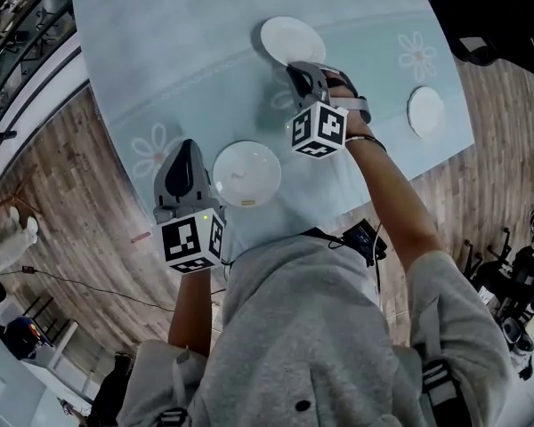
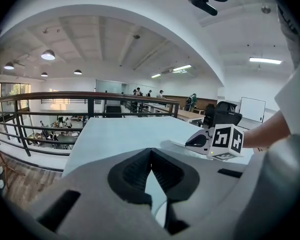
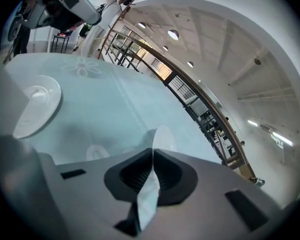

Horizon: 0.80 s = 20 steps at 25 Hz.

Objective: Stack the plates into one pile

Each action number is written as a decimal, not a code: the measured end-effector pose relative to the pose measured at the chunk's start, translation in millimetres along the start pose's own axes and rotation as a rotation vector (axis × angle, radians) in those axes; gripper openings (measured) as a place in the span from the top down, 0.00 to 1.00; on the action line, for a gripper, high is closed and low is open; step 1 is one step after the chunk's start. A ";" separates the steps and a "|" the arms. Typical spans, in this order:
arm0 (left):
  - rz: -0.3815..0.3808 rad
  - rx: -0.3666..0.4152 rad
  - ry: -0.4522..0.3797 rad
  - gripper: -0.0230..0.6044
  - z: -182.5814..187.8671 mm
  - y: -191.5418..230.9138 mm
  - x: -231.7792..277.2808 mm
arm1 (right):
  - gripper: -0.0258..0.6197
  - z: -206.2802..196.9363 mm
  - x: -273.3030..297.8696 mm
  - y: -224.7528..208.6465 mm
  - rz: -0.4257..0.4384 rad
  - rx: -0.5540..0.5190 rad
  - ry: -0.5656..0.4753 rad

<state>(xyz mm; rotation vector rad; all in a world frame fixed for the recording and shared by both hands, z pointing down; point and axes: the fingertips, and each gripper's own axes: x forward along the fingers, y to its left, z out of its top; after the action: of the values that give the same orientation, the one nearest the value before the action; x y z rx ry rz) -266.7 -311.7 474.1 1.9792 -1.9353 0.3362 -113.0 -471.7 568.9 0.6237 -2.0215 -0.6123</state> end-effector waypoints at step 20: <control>0.049 0.039 -0.143 0.93 27.2 -49.7 -91.4 | 0.91 20.3 -137.1 26.3 0.085 0.130 -0.173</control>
<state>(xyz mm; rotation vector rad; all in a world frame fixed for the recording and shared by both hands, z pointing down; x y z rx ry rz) -222.7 -239.0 408.2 2.0330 -2.0822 0.2528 -72.0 -360.9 491.7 0.5743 -2.2518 -0.5016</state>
